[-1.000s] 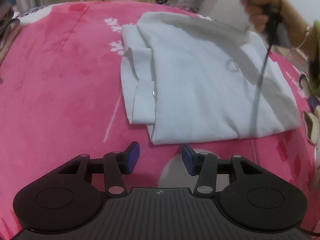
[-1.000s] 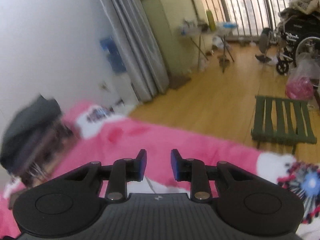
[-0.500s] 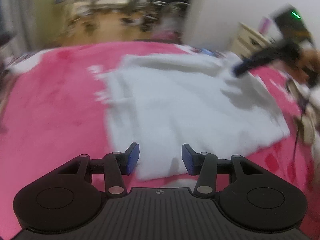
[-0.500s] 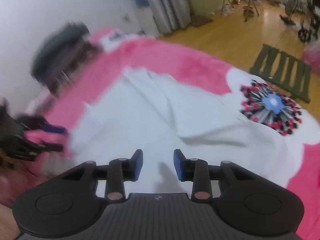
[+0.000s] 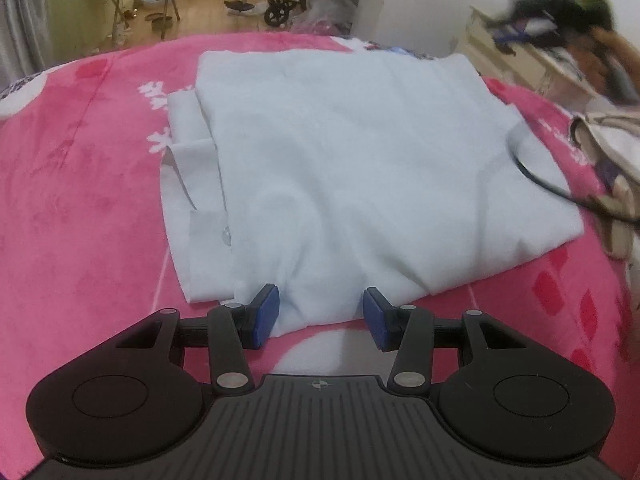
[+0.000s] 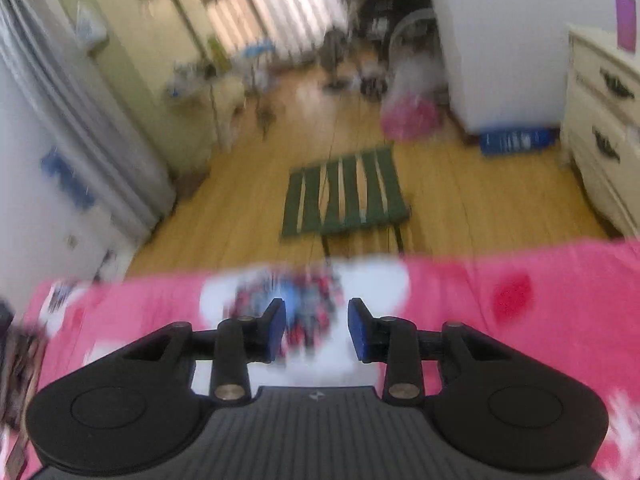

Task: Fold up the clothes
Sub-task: 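Move both open grippers back over the folded shirt to reposition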

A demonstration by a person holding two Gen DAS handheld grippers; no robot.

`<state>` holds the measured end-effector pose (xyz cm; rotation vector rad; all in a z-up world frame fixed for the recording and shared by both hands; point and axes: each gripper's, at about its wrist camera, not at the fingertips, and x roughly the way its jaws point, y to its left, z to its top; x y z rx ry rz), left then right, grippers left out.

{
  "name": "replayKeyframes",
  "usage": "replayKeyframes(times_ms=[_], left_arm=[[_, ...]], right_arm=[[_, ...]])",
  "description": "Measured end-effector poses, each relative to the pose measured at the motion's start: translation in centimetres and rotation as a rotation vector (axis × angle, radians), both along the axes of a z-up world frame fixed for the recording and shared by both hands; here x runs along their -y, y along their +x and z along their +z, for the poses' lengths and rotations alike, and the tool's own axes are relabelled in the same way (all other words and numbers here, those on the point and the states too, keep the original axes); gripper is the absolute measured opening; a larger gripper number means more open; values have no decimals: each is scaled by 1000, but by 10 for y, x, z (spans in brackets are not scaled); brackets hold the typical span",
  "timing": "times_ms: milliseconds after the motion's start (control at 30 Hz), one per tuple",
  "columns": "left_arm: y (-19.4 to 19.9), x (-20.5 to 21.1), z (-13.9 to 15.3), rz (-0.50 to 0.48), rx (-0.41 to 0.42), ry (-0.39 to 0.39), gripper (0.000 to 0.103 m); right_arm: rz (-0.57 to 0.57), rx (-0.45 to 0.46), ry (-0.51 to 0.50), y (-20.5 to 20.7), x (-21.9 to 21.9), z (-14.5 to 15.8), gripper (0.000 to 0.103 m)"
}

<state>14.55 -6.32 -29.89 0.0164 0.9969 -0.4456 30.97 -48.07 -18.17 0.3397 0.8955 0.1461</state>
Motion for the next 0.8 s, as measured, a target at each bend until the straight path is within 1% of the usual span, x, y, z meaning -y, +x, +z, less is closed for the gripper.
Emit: replayKeyframes(times_ms=[33,133,233,333,433,567,600,667,700,800], left_arm=[[-2,-2,2,7,4,-9,47],[-4,-6,8,29,12,-29,47],[-1,-6,9,50,12,-20,47],[2,-2,4,64,6,10,47],[1,3,0,67,-7,56,47],[0,5,-1,64,-7,78,47],[1,5,-1,65,-10,80,47],[1,5,-1,66,-12,81,47],[1,5,-1,67,-12,82,47],[-1,4,-1,64,-6,82,47]], right_arm=[[19,-41,0,-11,4,2,42],[60,-182,7,-50,10,3,43],[53,-220,64,-81,8,-12,43],[3,-166,138,-92,12,-32,43],[-33,-164,196,-87,15,-57,43],[2,-158,184,-72,9,-75,43],[11,-162,171,-70,7,-78,41],[27,-170,145,-66,2,-85,21],[40,-165,152,-67,2,-84,0],[35,-50,147,-86,3,-64,0]])
